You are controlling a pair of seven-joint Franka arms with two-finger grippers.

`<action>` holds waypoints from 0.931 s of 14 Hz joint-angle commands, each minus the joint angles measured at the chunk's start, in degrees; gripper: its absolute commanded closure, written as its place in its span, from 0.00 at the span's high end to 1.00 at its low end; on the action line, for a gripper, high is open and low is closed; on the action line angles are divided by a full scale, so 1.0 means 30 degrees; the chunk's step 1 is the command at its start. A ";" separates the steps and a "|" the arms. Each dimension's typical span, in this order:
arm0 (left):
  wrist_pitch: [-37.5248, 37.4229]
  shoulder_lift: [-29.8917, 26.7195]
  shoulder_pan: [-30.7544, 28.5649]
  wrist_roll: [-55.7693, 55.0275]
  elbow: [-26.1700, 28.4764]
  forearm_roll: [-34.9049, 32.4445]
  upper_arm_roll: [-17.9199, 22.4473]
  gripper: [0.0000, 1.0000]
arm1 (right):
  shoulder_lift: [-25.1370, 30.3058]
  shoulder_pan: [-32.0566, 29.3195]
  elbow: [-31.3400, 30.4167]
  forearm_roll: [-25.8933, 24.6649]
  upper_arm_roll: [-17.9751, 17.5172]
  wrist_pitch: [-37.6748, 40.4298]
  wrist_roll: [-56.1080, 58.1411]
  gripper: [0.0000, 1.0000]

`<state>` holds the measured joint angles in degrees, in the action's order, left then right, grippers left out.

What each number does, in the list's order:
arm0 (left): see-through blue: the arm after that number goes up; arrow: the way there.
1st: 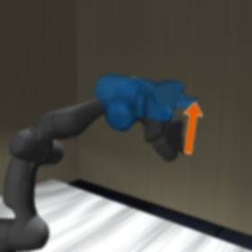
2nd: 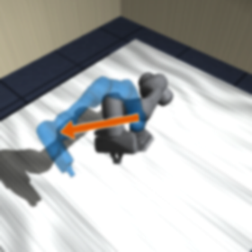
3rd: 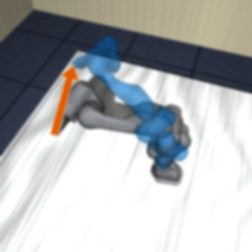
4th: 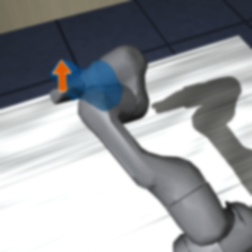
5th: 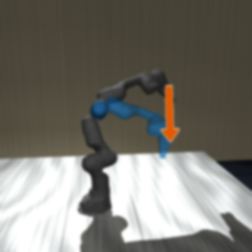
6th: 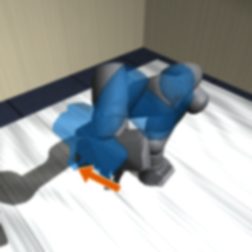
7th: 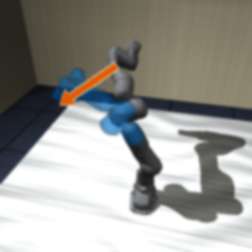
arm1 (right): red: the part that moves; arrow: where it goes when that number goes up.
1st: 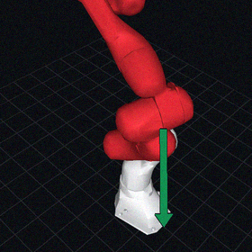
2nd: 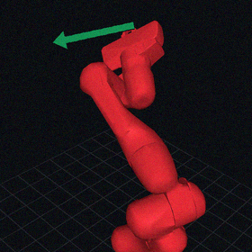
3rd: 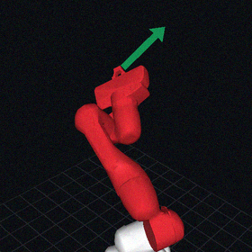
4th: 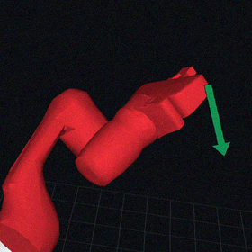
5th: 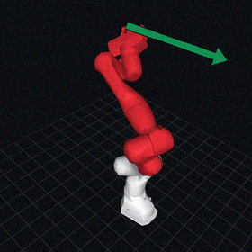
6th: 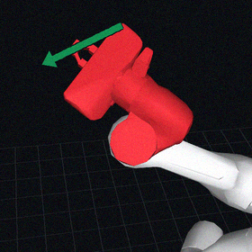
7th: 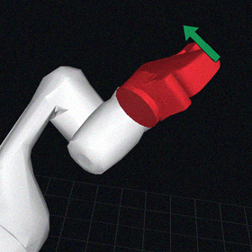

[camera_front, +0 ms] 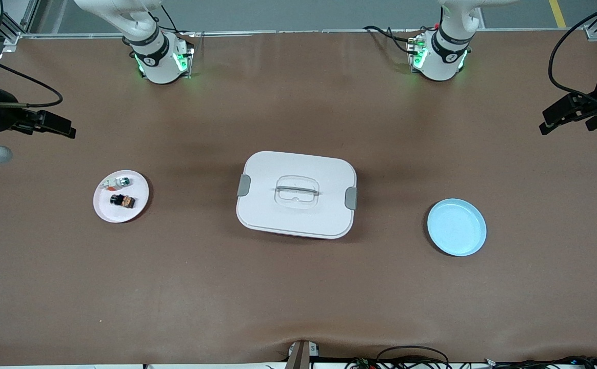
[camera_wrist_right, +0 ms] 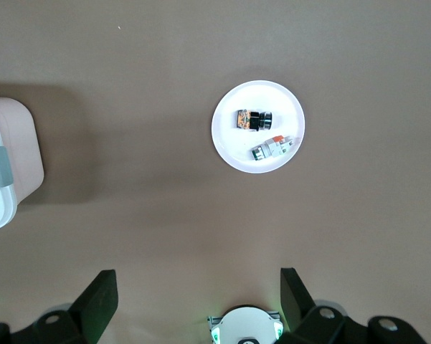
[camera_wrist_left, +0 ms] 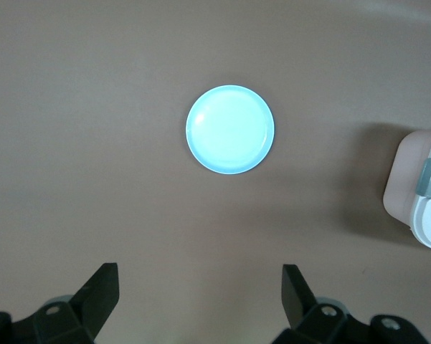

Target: Transfer orange switch to right arm and place

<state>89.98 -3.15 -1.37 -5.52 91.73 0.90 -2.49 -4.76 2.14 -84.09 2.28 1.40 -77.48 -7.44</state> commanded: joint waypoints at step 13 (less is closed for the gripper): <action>-0.0492 -0.0004 -0.0128 0.0522 0.0008 -0.0009 -0.0401 1.00 | 0.2901 -0.0157 -0.3401 0.0353 -0.0027 -0.2177 -0.0302 1.00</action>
<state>89.58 -3.00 -1.35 -5.52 91.90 0.90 -3.40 1.01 1.98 -91.14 2.28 1.62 -82.27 -7.53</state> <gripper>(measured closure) 0.000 0.000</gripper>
